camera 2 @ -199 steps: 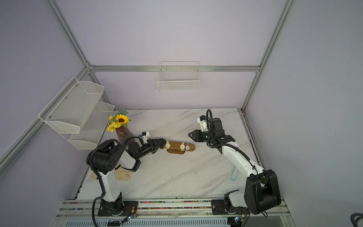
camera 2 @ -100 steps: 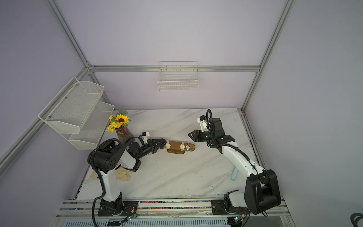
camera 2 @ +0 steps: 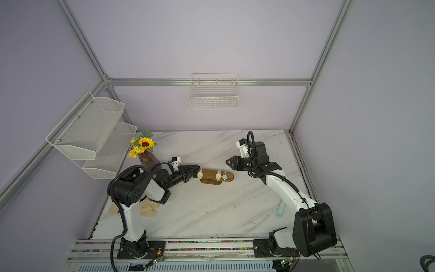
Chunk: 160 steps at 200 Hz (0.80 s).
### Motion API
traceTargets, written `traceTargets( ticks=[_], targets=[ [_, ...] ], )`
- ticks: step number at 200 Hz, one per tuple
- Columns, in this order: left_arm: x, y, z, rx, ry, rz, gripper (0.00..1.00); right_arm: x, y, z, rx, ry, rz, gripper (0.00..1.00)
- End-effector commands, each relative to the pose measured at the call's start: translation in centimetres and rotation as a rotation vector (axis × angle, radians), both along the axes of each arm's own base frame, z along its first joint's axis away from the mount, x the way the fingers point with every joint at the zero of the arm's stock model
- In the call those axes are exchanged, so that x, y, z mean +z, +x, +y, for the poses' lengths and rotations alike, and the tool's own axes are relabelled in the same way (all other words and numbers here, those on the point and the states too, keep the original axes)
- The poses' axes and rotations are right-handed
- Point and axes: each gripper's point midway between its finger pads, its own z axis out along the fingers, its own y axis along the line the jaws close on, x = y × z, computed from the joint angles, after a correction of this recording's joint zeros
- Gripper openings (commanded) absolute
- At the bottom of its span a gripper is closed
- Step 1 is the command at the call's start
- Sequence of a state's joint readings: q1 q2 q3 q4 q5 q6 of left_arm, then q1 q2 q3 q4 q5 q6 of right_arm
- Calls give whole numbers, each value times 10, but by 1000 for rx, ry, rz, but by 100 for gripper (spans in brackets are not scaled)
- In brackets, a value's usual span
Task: Place watch on stand
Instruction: Place the watch on the stand.
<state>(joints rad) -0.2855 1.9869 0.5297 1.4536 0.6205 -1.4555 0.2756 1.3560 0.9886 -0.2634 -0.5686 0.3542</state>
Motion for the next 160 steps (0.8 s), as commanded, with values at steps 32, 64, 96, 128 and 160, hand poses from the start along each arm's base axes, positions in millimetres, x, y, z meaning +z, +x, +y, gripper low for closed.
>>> traceTargets(
  ticks=[32, 64, 96, 128, 160],
  targets=[
    [22, 2, 17, 35, -17, -72, 13, -2, -2, -3, -1, -9, 0, 35],
    [19, 0, 17, 23, -18, -57, 18, -1, -1, -4, -6, -10, 1, 35],
    [14, -5, 17, 16, -15, -42, 26, -1, 0, -3, -4, -10, 1, 35],
    [14, -8, 20, 23, -10, -40, 24, -1, 0, -2, -3, -8, 1, 35],
    [17, -9, 19, 10, -16, -44, 34, -1, 0, -2, 0, -5, 1, 35]
  ],
)
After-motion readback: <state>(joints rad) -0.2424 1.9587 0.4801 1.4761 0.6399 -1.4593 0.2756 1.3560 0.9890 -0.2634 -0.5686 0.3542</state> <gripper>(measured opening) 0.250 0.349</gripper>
